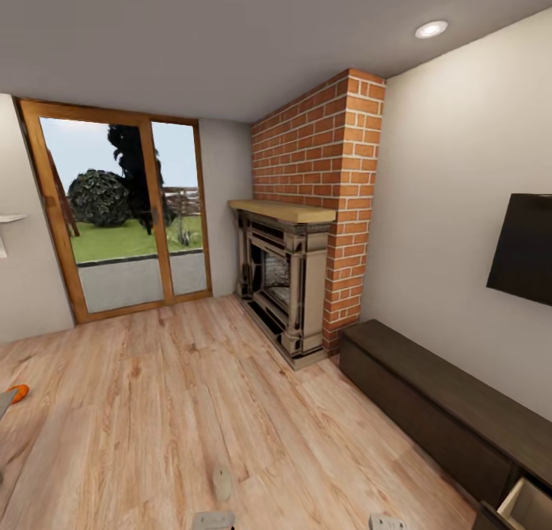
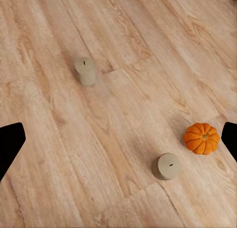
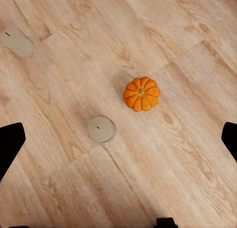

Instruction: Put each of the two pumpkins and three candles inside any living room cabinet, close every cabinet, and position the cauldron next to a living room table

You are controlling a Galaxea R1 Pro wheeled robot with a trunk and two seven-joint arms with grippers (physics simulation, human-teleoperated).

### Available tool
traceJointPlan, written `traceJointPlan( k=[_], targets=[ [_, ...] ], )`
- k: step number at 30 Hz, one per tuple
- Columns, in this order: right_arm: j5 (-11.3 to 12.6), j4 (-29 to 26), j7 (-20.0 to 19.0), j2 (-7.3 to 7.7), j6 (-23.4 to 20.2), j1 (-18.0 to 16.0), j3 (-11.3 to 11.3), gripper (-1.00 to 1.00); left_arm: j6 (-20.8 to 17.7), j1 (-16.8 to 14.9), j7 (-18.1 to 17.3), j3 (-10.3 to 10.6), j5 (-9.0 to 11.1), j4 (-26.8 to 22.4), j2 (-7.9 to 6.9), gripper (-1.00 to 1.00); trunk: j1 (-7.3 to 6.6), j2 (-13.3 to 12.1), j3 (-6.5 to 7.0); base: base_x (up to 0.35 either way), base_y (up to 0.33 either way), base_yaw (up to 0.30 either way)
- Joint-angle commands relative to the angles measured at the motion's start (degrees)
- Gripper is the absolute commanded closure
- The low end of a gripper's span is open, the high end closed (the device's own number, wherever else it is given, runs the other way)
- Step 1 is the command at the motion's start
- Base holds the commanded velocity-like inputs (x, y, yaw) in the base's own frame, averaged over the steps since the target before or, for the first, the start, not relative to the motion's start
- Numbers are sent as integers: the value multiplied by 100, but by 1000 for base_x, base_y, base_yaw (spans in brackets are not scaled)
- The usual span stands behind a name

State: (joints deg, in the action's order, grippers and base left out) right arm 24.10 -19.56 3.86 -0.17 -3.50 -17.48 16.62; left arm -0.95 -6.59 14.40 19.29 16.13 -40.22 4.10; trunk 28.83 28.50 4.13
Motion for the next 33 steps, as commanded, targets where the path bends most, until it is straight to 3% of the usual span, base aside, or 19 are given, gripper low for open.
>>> traceJointPlan(
  k=[1, 13, 33],
  targets=[
    [42, -17, 39, 5, -24, -1, 42, -100, -10, -2, 46, 31, 48, -9, -5, -100, 3, 4, -2, 59, 36, 0],
    [68, -67, 58, -5, -21, -1, -1, -100, -10, 0, 46, 31, 48, -21, -7, -100, 3, 4, 1, 10, 9, -4],
    [76, -57, 36, 2, -19, -1, 17, -100, -10, -2, 46, 31, 48, -2, -6, -100, 3, 4, 85, 93, 139, -128]
  ],
)
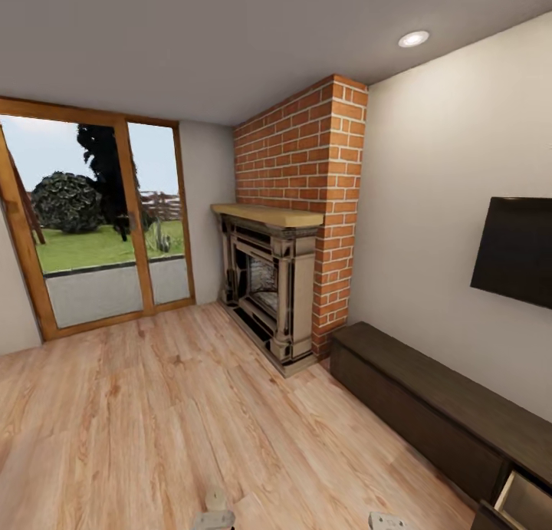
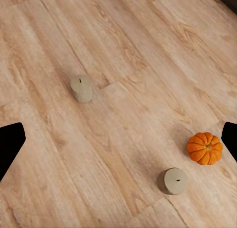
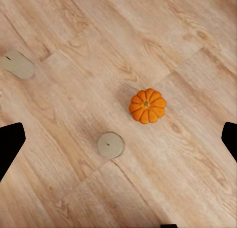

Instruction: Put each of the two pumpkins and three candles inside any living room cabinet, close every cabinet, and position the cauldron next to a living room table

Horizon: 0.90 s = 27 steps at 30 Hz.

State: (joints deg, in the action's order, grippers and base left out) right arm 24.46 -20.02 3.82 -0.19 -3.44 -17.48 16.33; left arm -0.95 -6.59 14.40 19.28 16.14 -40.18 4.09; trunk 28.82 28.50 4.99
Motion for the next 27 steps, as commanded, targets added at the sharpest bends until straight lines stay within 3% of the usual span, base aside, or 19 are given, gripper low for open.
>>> traceJointPlan(
  k=[1, 7, 14, 27],
  targets=[
    [40, -11, 40, 5, -25, -1, 46, -100, -10, -2, 46, 32, 48, -5, -5, -100, 3, 3, -1, 149, 107, -14],
    [50, -6, 40, 10, -25, -1, 40, -100, -10, -1, 46, 32, 47, 1, -5, -100, 3, 3, 0, 183, 179, -43],
    [58, -2, 38, 10, -25, -1, 43, -100, -10, -1, 46, 32, 48, 2, -5, -100, 3, 3, 0, 178, 188, -202],
    [47, 1, 36, 8, -25, -1, 57, -100, -10, 0, 46, 32, 48, -19, -9, -100, 3, 3, 12, 23, 107, -58]
  ],
)
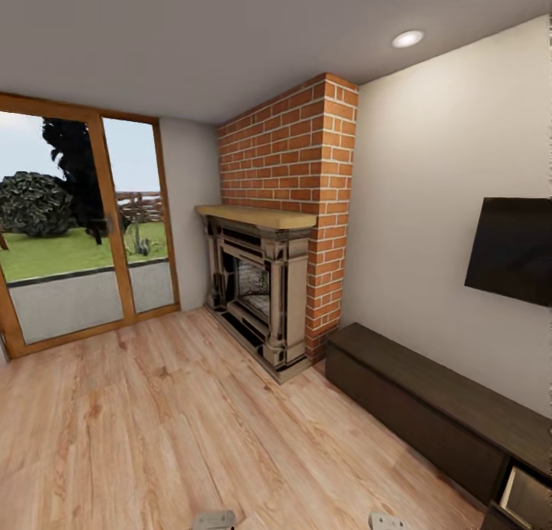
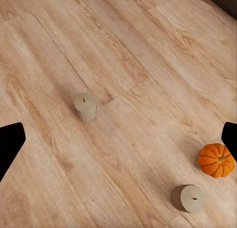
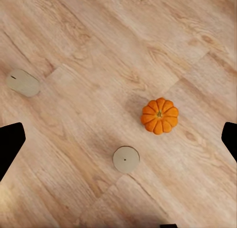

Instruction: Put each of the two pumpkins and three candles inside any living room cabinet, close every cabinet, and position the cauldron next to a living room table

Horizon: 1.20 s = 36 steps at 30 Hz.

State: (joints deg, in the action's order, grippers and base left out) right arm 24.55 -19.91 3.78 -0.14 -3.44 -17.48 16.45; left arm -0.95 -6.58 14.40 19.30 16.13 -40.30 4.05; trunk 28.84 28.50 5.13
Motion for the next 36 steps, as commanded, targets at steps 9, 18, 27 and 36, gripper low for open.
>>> traceJointPlan(
  k=[9, 18, 27, 36],
  targets=[
    [13, 35, 36, -3, -41, -1, 66, -100, -10, -1, 46, 30, 48, -12, -3, -100, 2, 3, 46, 1, 11, -86],
    [22, 226, 47, 20, -103, -1, 58, -100, -14, -2, 38, 30, 59, -14, -6, -100, 2, 3, 52, 0, 1, -7],
    [49, 467, 42, 23, -702, -1, 19, -100, -19, -2, 34, 31, 58, -49, -7, -100, 2, 3, 52, 44, 77, 0],
    [66, 478, 53, 23, -784, -1, -7, -100, -19, -2, 36, 37, 55, -50, -10, -100, 2, 3, 52, 26, 39, 0]
  ],
)
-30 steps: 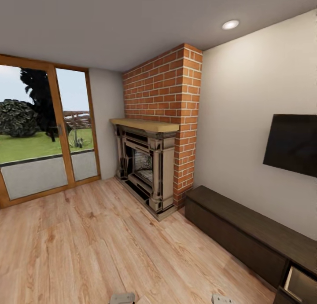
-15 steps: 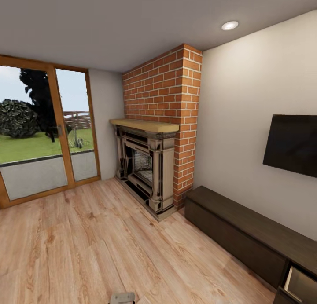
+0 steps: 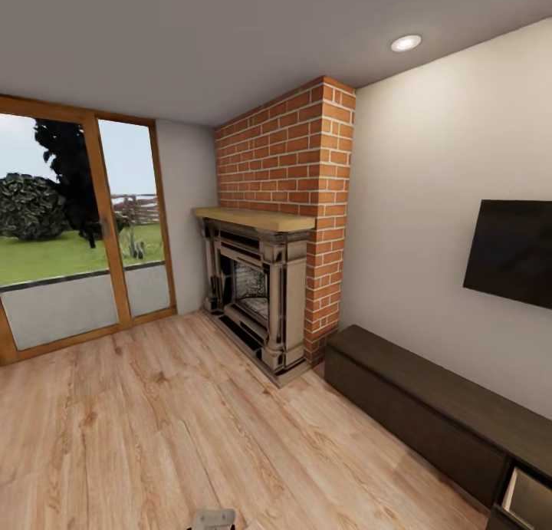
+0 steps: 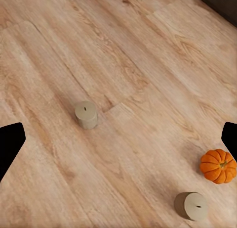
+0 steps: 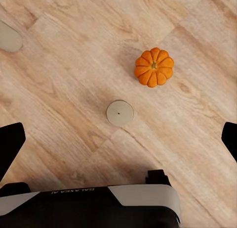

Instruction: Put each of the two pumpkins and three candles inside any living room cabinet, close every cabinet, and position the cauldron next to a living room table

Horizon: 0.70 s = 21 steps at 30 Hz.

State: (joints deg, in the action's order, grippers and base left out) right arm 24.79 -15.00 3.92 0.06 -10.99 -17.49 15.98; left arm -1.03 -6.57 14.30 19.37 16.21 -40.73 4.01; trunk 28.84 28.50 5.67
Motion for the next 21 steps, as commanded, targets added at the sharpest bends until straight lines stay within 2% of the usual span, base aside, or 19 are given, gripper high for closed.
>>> traceJointPlan(
  k=[1, 6, 14, 21],
  targets=[
    [43, -12, 39, 3, -30, 0, 40, -100, -11, -2, 46, 29, 48, -6, -5, -100, 2, 4, -2, 5, 7, 0],
    [55, -12, 72, 6, -34, 0, 37, -100, -11, -2, 49, 29, 47, -4, -2, -100, 2, 4, -2, 32, -14, 0],
    [63, -12, 82, 8, -19, 0, 49, -100, -11, -2, 48, 24, 46, 5, -1, -100, 2, 4, -2, 160, -129, 0],
    [21, -12, 75, -11, -17, 0, 54, -100, -11, -2, 50, 23, 48, 8, 1, -100, 2, 4, -2, 131, -30, 0]
  ],
)
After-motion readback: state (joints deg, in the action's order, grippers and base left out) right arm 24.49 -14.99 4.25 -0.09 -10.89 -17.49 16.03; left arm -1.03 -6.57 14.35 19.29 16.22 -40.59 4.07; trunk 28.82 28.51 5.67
